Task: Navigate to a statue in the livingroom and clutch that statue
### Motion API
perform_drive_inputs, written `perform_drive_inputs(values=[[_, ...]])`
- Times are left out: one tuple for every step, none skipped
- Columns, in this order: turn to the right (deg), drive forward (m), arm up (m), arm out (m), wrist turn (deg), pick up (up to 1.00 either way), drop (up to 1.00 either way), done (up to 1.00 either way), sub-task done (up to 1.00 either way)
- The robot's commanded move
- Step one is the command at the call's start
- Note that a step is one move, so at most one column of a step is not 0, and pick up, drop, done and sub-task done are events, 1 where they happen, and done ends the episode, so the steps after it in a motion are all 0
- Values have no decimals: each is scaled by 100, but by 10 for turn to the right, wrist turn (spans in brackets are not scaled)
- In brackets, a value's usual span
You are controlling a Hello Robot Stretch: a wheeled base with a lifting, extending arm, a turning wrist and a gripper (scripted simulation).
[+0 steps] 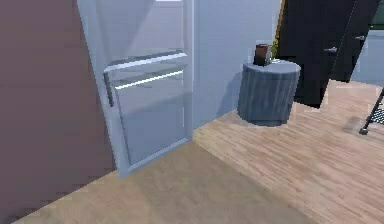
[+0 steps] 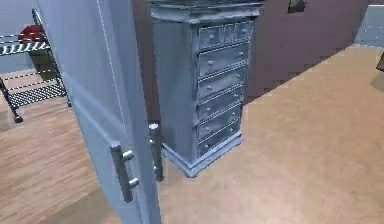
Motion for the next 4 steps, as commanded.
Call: perform_drive_inputs(values=[[0, 35, 0, 0, 0, 0, 0, 0, 0], [360, 0, 0, 0, 0, 0, 0, 0, 0], [30, 0, 0, 0, 0, 0, 0, 0, 0], [0, 100, 0, 0, 0, 0, 0, 0, 0]])
